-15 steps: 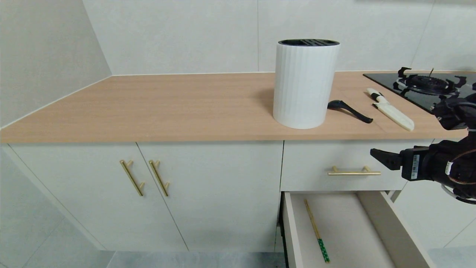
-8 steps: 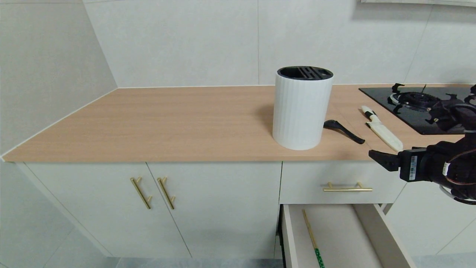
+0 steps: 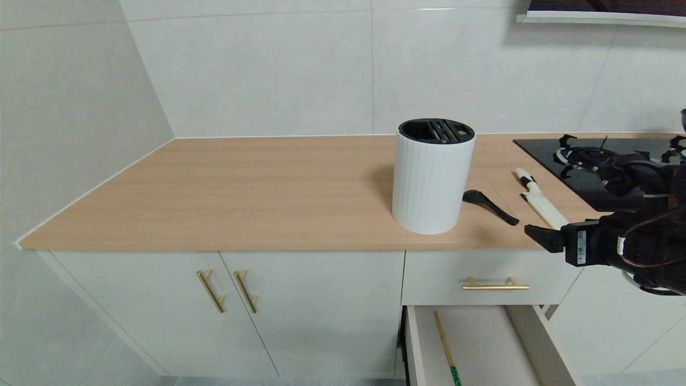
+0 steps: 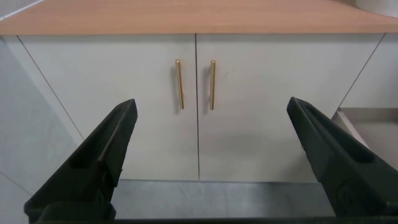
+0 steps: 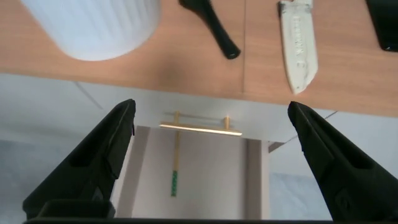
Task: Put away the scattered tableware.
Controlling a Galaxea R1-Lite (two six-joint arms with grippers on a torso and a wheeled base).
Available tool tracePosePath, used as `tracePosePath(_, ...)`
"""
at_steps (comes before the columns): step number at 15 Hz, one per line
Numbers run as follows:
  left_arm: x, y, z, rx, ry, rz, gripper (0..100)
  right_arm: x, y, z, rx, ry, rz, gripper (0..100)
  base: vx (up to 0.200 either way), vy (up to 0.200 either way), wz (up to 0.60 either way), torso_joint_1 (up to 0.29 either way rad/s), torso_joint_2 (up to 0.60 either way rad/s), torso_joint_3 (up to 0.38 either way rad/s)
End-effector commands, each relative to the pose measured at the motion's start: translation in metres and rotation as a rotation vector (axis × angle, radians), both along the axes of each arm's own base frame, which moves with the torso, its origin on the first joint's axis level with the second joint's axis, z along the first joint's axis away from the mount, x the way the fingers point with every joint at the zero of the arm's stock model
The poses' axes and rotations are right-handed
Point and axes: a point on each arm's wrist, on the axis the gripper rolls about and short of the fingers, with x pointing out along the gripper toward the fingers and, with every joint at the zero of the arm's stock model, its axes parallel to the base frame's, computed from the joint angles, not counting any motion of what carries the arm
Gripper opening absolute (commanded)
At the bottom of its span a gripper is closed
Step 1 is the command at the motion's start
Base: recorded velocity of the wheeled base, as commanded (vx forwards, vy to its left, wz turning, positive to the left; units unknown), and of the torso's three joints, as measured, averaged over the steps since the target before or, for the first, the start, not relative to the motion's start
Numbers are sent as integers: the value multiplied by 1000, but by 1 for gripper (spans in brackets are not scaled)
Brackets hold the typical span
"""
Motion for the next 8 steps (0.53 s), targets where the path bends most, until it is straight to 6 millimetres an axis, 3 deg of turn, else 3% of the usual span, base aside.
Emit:
tracePosePath(1,0,0,0,-1,2,0,100,26,-8,-16,-41,35,-51,100,0,0,0,0,0,0)
tracePosePath(5,0,0,0,-1,2,0,100,60,-31,1,-13,-57,-118,100,0,0,0,0,0,0)
tracePosePath(8,0,0,0,-1,2,0,100,79,-32,9,47,-80,66,100,0,0,0,0,0,0)
